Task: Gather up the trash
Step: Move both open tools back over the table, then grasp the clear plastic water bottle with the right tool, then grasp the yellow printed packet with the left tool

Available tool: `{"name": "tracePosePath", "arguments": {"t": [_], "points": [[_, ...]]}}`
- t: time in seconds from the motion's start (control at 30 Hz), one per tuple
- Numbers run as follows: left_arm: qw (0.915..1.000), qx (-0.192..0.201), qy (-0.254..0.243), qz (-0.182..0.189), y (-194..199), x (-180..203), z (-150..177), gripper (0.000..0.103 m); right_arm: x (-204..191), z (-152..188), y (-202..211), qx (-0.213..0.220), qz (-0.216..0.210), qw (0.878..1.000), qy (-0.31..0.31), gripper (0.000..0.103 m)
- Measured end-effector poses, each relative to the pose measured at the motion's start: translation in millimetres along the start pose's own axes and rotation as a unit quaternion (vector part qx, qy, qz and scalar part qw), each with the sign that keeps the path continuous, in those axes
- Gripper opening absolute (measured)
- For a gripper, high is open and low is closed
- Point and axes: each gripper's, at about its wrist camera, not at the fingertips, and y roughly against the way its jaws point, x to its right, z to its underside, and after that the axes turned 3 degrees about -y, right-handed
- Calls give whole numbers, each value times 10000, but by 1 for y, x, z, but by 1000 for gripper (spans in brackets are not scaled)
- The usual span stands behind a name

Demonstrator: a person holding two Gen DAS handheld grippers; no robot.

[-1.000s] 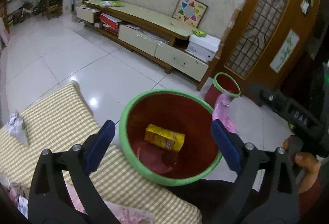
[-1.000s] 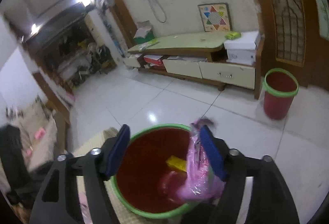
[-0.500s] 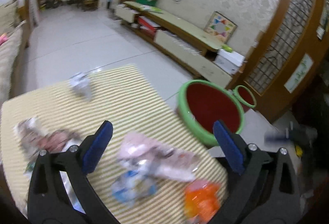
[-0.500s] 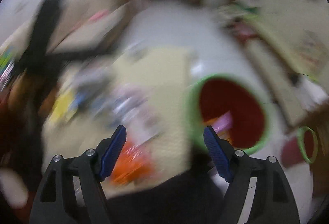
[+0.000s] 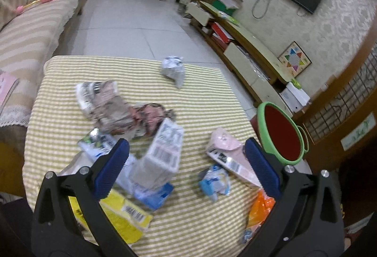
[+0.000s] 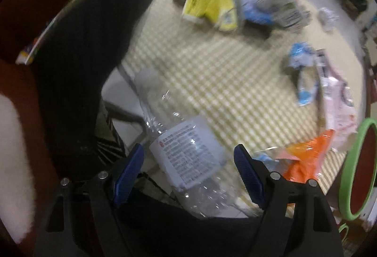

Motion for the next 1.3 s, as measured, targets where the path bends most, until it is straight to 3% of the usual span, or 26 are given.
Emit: {"name": "tracePosePath", "arguments": {"t": [0.1, 0.27, 0.4, 0.57, 0.67, 0.8, 0.93, 1.07, 1.13, 1.23, 1.3], "points": [[9998, 56, 157, -64, 6, -12, 2, 96, 7, -6, -13, -225, 137, 9997, 6, 74], [9988, 132, 413, -222, 18, -38, 7, 96, 20, -16, -15, -122, -24, 9995, -299, 61], [9985, 9, 273, -481, 22, -51, 14, 96, 45, -25, -3, 208, 11, 9964, -826, 59], [9967, -375, 110, -708, 16, -63, 35, 96, 78, -40, -1, 586, 310, 9827, -1729, 59], [9932, -465, 431, -976, 19, -77, 49, 93, 80, -47, -2, 641, 310, 9806, -1827, 60], [9850, -476, 1289, -1045, 36, -114, 70, 90, 77, -45, -9, 709, 219, 9774, -1982, 62], [9774, -734, 1421, -1381, 36, -133, 86, 88, 80, -39, -9, 832, 85, 9689, -2328, 67], [9749, -828, 1605, -1300, 35, -138, 88, 86, 86, -34, -4, 958, 45, 9619, -2560, 67], [9770, -876, 1537, -1189, 33, -130, 86, 86, 86, -31, 1, 1026, 85, 9588, -2648, 73], [9797, -1061, 1432, -913, 24, -110, 87, 86, 86, -28, 6, 1078, 155, 9562, -2716, 73], [9794, -1220, 1277, -981, 13, -97, 90, 86, 89, -26, 8, 1109, 143, 9543, -2772, 73]]}}
